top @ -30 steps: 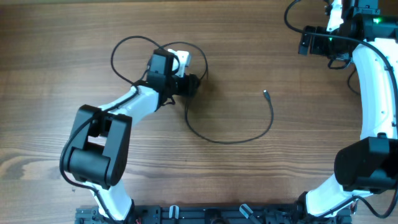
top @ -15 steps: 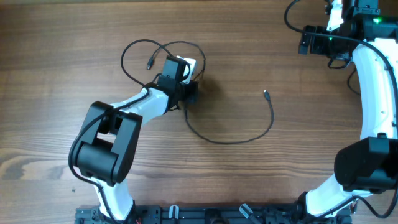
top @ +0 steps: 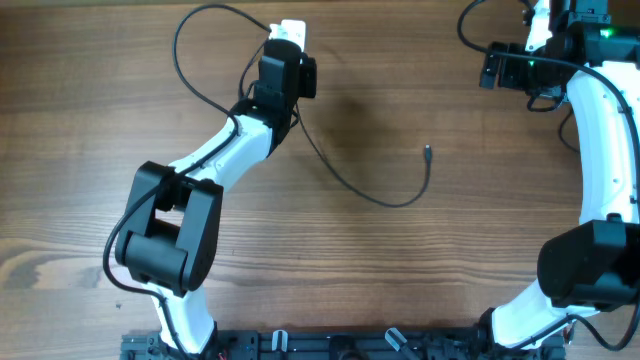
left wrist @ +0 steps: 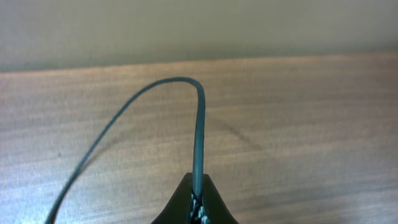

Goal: Untangle cables

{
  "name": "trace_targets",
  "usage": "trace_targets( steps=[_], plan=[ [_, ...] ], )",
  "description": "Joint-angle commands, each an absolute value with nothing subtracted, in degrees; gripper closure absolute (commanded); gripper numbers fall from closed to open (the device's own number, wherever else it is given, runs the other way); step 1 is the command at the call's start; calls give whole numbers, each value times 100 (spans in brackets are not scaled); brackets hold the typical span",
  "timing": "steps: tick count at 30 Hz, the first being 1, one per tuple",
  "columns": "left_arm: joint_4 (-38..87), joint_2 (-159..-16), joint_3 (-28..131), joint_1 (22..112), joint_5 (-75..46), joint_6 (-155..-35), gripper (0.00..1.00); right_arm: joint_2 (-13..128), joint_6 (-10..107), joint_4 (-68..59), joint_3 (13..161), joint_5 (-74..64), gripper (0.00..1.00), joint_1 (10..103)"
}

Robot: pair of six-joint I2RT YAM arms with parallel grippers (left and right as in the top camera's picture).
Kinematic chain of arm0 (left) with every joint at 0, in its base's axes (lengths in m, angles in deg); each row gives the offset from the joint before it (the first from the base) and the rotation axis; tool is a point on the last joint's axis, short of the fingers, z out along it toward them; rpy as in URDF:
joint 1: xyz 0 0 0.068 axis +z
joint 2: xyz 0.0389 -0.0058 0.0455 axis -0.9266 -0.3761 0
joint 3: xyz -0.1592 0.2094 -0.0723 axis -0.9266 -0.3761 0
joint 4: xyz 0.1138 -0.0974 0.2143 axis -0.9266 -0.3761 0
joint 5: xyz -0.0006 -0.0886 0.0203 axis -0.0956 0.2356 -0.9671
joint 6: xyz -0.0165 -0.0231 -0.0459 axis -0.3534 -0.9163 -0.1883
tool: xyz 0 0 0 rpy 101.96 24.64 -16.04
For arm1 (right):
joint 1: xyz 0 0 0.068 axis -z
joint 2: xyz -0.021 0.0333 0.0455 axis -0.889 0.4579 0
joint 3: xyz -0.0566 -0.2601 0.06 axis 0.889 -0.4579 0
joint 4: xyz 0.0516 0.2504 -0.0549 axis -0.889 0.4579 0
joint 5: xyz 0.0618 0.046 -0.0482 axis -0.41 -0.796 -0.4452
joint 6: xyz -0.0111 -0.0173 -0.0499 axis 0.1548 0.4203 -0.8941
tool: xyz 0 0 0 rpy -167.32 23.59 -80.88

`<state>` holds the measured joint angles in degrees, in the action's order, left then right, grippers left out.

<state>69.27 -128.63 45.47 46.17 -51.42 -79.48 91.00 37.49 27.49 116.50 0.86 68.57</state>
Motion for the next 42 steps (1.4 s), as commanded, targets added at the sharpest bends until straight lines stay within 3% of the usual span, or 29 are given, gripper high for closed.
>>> trace_targets(
  steps=[1,7,11,16,18,19,20,22,32,42],
  plan=[
    [6854,-12930,5133,4626,-5236,-7885,96,8952,3865,2752,11661,114,0,6870],
    [6691,-12904,5725,4558,-5041,-8158,96,8952,3909,2723,11661,29,0,6870],
    [5674,-12904,5725,4248,-3870,-8182,96,8952,3911,2623,11661,29,0,6870],
    [4584,-12904,5723,3644,-3607,-7970,94,8952,3911,2599,11661,31,0,6870],
    [4457,-12904,5723,3485,-3778,-7966,55,8952,3907,2629,11661,31,1,6870],
    [4450,-12904,5723,3485,-3778,-7968,41,8952,3913,2664,11661,31,0,6870],
    [4417,-12904,5723,3487,-3776,-7968,16,8952,3911,2690,11661,31,0,6870],
    [4275,-12904,5723,3507,-3780,-7968,0,8952,3902,2699,11661,36,0,6872],
    [3541,-12856,5723,4106,-4396,-8178,0,8967,3916,2673,11648,7,0,6870],
    [3099,-11669,5723,5153,-5135,-8187,0,8967,3424,1303,10413,-992,0,6158]
  ],
)
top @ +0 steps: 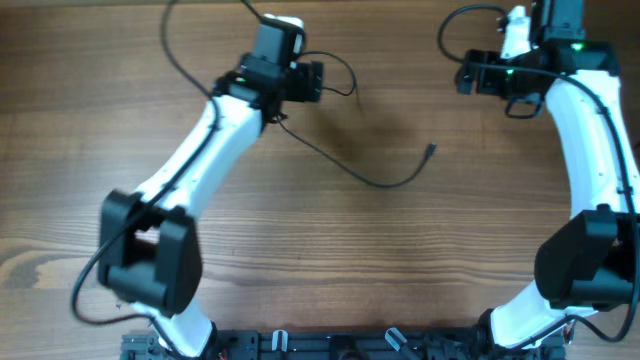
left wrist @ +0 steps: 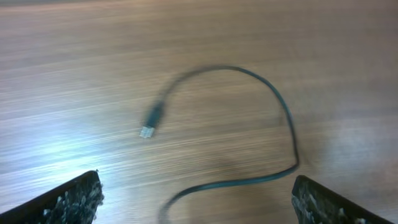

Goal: Untangle cables

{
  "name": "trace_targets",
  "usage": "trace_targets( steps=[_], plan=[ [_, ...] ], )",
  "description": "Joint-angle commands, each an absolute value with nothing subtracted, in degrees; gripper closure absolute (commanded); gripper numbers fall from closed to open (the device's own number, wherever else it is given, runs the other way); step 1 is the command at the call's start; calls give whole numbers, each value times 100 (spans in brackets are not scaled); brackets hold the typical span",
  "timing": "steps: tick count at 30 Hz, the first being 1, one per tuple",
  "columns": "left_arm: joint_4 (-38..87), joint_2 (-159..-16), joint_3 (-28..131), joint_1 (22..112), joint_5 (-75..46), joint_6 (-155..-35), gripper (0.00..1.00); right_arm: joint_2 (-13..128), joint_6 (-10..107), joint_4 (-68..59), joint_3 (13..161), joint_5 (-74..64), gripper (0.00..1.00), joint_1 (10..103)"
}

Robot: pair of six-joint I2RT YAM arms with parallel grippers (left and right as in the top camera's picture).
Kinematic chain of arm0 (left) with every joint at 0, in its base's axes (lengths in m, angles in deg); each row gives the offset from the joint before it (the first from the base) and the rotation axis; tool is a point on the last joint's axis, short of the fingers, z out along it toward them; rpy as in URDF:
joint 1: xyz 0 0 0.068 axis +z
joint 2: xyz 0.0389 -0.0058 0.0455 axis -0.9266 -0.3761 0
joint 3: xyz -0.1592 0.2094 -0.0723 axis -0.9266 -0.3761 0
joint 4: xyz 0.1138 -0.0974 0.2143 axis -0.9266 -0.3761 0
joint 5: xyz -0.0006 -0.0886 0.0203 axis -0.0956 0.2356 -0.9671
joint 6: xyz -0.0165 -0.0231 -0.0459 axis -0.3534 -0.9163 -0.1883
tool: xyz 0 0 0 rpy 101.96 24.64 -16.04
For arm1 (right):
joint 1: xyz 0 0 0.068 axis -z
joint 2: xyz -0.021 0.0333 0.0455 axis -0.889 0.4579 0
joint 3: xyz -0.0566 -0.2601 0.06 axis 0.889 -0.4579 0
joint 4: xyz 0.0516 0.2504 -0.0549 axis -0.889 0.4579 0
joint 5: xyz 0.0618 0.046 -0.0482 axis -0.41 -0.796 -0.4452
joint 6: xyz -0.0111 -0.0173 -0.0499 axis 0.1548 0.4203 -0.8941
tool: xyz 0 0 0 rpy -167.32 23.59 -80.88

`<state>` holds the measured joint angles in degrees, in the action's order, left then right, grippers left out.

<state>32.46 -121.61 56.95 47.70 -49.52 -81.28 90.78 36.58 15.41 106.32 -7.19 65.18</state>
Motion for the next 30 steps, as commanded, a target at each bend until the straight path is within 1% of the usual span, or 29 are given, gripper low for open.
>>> trace_targets(
  steps=[1,3,5,8,12,16,22,26,30],
  plan=[
    [2986,-11582,5723,5308,-5137,-8237,0,8967,3299,1213,10358,-1062,0,6003],
    [2704,-11459,5723,5607,-5220,-8506,0,8993,2982,1025,10306,-1363,0,5659],
    [2413,-11422,5723,5887,-5218,-8740,0,9061,2827,778,10306,-1374,0,5253],
    [2063,-11422,5723,6145,-5220,-8781,0,9249,2659,498,10306,-1473,0,4844],
    [1897,-11422,5723,6331,-5223,-8799,0,9804,2235,103,10306,-2349,0,4479],
    [1781,-11422,5723,6600,-5234,-8893,0,10350,2042,-459,10306,-2900,0,4167],
    [1576,-11420,5723,6711,-5212,-8890,0,10936,1911,-1323,10306,-3328,0,3906],
    [1548,-11420,5723,6707,-4956,-8888,0,11122,1747,-1626,10308,-3361,0,3909],
    [1552,-11420,5723,6704,-4888,-8888,0,11129,1907,-1897,10308,-3396,0,3906]
  ],
)
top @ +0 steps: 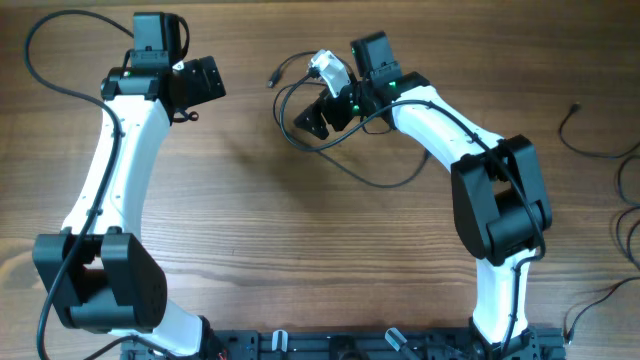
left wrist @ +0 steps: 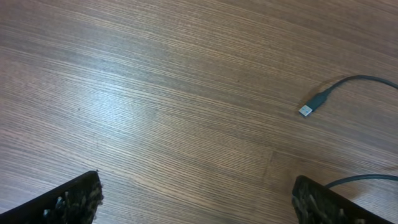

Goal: Untangle cables

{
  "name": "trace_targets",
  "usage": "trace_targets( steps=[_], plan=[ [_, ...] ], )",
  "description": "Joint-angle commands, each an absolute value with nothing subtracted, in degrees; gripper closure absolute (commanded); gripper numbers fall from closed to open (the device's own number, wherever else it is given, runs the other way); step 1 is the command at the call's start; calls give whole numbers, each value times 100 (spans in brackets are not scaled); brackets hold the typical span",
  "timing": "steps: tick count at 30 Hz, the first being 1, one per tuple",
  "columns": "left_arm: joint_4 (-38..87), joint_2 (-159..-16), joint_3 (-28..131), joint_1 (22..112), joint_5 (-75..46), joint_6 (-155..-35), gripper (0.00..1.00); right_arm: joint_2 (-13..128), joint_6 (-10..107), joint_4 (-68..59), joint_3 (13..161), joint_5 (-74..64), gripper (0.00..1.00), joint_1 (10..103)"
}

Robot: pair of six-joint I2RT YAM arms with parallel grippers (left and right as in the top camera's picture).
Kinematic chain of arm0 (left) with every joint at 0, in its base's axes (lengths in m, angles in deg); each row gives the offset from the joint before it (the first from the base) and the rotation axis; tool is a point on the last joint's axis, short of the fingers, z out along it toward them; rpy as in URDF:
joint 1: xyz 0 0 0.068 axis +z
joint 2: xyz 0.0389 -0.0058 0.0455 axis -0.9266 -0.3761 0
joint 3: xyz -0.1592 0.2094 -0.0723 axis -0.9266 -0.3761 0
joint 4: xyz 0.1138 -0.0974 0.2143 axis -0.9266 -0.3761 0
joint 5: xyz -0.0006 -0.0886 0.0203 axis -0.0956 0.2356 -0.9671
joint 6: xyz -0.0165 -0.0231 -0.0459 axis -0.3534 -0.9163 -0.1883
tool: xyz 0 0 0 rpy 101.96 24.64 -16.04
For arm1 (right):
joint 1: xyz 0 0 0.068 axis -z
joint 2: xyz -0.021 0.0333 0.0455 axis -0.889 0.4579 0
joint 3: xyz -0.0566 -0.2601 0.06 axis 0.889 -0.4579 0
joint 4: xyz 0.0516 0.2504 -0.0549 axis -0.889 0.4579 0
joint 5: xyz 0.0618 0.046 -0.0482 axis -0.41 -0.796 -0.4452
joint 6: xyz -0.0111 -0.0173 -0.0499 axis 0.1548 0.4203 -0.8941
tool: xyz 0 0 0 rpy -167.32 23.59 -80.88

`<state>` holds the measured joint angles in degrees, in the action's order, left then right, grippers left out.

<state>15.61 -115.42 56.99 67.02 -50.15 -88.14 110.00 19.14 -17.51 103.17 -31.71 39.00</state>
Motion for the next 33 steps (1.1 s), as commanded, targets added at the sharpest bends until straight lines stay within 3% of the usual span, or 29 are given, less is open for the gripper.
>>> trace_targets(
  steps=[1,9,12,14,19,29,33],
  plan=[
    [1532,-11420,5723,6696,-4888,-8888,0,11129,2010,-1884,10319,-3586,0,3906],
    [1607,-11420,5723,6691,-4888,-8888,0,10978,1664,-1318,10778,-5569,0,3891],
    [1626,-11420,5723,6691,-4888,-8888,0,10755,1649,-1493,10802,-5020,0,3891],
    [1622,-11420,5723,6691,-4886,-8888,0,10696,1590,-1637,10802,-3934,0,3891],
    [1598,-11420,5723,6691,-4886,-8884,0,10698,685,-1816,10802,-2170,0,3898],
    [1620,-11420,5723,6691,-4613,-8884,0,10689,818,-2160,11285,-2480,0,3913],
    [1622,-11420,5721,6691,-4611,-8886,0,10689,904,-2310,11539,-1689,0,3913]
  ],
)
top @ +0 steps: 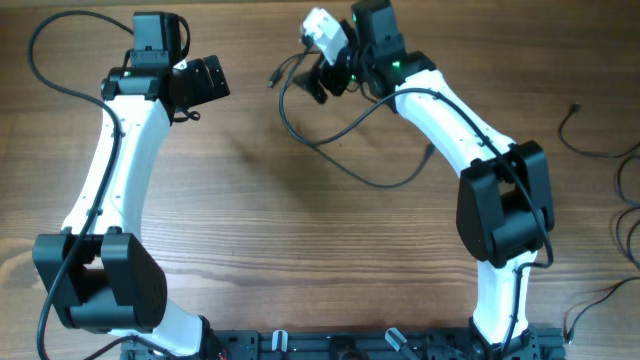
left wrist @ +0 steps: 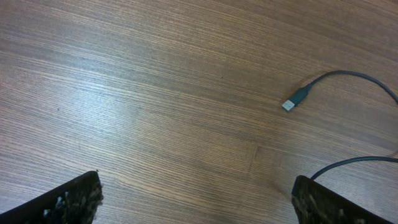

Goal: Untangle cables

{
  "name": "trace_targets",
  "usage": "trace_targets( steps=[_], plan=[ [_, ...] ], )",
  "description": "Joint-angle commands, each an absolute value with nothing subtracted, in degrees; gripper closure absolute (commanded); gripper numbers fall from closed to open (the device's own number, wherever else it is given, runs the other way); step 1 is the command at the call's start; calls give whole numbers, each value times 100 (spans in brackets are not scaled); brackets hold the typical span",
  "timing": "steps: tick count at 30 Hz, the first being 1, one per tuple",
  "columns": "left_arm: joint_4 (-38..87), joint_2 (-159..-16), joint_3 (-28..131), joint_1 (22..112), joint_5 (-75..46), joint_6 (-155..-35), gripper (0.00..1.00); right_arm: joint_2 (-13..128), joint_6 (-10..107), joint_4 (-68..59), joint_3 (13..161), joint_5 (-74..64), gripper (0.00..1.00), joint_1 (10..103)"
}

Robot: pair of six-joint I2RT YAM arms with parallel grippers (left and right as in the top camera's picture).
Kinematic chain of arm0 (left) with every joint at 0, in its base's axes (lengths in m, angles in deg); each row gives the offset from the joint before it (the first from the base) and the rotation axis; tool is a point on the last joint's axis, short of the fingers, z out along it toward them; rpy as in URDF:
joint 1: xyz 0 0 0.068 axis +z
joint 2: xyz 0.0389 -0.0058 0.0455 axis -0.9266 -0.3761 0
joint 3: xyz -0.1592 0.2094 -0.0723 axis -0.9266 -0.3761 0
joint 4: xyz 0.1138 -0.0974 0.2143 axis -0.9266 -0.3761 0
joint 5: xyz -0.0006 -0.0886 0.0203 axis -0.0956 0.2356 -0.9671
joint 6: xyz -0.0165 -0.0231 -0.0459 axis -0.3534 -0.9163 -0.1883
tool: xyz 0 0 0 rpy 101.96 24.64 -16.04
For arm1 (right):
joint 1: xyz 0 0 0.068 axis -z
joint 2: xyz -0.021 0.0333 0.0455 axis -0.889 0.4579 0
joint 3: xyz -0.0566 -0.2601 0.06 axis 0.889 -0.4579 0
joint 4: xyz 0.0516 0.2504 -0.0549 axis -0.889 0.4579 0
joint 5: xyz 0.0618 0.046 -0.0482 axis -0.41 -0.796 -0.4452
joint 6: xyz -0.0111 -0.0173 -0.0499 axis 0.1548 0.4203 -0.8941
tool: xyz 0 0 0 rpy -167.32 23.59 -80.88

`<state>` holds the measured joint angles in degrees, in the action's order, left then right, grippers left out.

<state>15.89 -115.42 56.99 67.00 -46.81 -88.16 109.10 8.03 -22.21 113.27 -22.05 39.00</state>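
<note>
A thin black cable (top: 380,183) lies across the middle of the wooden table (top: 300,260). Its USB plug (top: 273,77) points left, and its other end (top: 430,150) sits further right. My right gripper (top: 318,72) reaches over from the right to the cable's looped part near the plug and appears shut on it, though the grip itself is hard to make out. My left gripper (top: 205,80) hangs wide open to the left of the plug, holding nothing. In the left wrist view the plug (left wrist: 289,104) lies beyond the spread fingers (left wrist: 68,199).
More dark cables (top: 575,115) lie along the table's right edge. A thin black lead (top: 35,50) arcs around the left arm at the top left. The arm bases stand at the front edge.
My right gripper has moved up and slightly left with the cable's loop, which now stands taller. The plug has shifted a little. My left gripper has stayed open in the same place.
My left gripper was shut on the black cable at the top middle, with the right arm at the far right. Then it was open with the plug on the table. Later it stood at the far left and the right gripper had reached the loop, which now sits higher.
</note>
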Motion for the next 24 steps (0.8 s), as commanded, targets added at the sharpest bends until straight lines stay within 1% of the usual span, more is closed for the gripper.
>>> trace_targets(
  steps=[1,4,8,11,22,24],
  plan=[
    [1620,-11420,5721,6691,-4611,-8886,0,10694,873,-2275,11539,-1540,0,3915],
    [1624,-11420,5701,6691,-4611,-8884,0,10866,908,-1948,11530,-1785,0,3959],
    [1620,-11420,5690,6691,-4611,-8884,0,11168,1070,-1902,11530,-2017,0,3959],
    [1578,-11420,5690,6691,-4611,-8884,0,11262,1068,-1886,11528,-2509,0,3994],
    [1460,-11420,5690,6691,-4606,-8884,0,11907,1487,-1760,11528,-2959,0,4031],
    [1460,-11420,5690,6691,-4451,-8884,0,11933,1507,-1663,11528,-2959,0,4031]
  ],
)
